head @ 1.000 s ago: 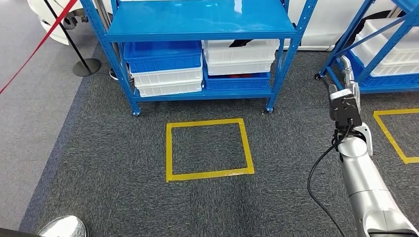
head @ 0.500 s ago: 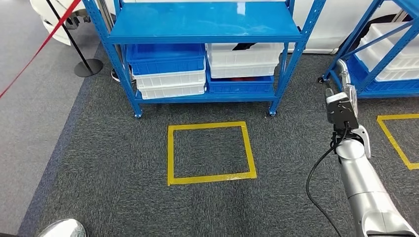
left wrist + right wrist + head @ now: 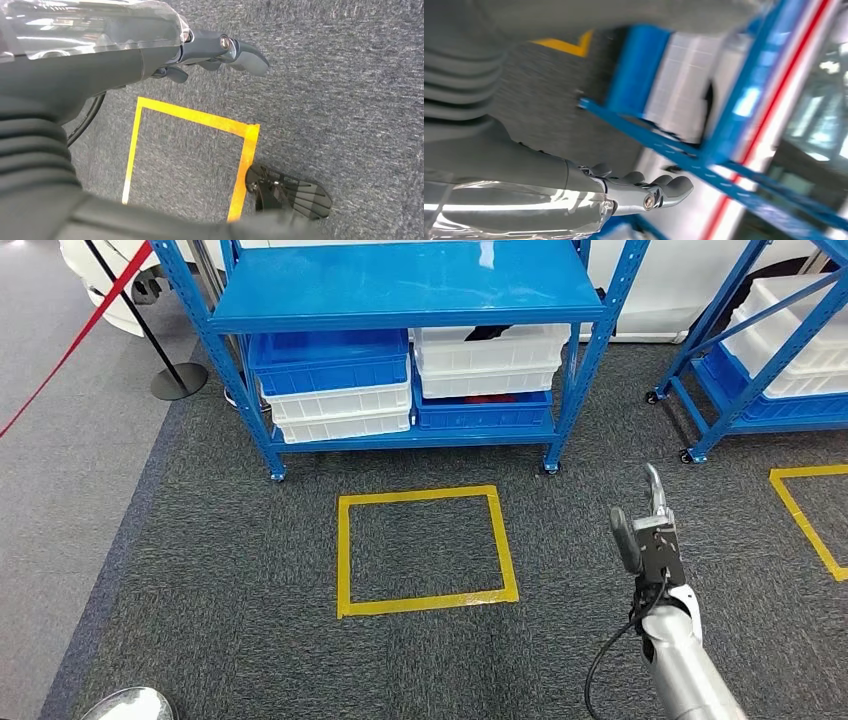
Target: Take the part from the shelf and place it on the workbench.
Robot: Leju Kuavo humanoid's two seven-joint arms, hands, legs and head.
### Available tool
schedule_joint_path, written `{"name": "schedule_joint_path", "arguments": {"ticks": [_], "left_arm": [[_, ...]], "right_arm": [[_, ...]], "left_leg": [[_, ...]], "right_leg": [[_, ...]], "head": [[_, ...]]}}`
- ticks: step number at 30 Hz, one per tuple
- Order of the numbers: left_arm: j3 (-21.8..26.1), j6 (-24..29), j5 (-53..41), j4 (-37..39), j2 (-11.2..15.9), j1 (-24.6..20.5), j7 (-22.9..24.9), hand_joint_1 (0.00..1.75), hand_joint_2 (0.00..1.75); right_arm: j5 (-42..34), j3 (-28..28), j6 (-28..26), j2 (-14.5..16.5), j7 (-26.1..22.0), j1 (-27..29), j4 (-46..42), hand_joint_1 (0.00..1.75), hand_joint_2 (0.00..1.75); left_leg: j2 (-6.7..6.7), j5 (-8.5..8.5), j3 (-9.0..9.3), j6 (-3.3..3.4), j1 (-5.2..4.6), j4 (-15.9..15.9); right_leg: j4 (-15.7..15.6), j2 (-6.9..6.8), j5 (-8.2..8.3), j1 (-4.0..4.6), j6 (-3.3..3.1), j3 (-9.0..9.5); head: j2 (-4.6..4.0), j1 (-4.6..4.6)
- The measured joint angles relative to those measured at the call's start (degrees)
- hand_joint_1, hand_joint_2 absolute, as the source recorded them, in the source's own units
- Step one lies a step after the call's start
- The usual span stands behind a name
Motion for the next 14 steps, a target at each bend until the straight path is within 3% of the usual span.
{"name": "schedule_joint_path", "arguments": {"ticks": [6, 12, 13, 14], "left_arm": [[0.0, 0.0, -0.7, 0.0, 0.0, 0.0, 0.2, 0.00, 1.75], [0.0, 0.3, -1.0, 0.0, 0.1, 0.0, 0.2, 0.00, 1.75], [0.0, 0.5, -0.9, 0.0, 0.1, 0.0, 0.2, 0.00, 1.31], [0.0, 0.6, -0.9, 0.0, 0.1, 0.0, 0.2, 0.00, 1.16]], "right_arm": [[-0.3, -5.0, -4.2, 3.8, -0.3, 6.6, 2.7, 0.00, 1.75], [0.7, -12.7, -9.0, 7.4, -1.4, 8.2, 10.2, 0.00, 1.75], [0.7, -14.4, -9.5, 7.9, -1.7, 8.2, 12.2, 0.00, 1.75], [0.7, -15.3, -9.8, 8.1, -1.9, 8.2, 13.2, 0.00, 1.75]], "left_leg": [[0.04, -0.06, 0.03, -0.19, 0.00, 0.0], [0.08, -0.09, 0.08, -0.16, -0.07, 0.1], [0.08, -0.10, 0.10, -0.15, -0.08, 0.1], [0.08, -0.11, 0.10, -0.14, -0.08, 0.1]], "right_leg": [[0.0, 0.09, -0.02, -0.01, 0.00, 0.06], [0.0, 0.08, -0.05, -0.10, 0.05, 0.18], [0.0, 0.08, -0.06, -0.10, 0.06, 0.21], [0.0, 0.07, -0.06, -0.10, 0.07, 0.23]], "head": [[0.00, 0.00], [0.00, 0.00], [0.00, 0.00], [0.00, 0.00]]}}
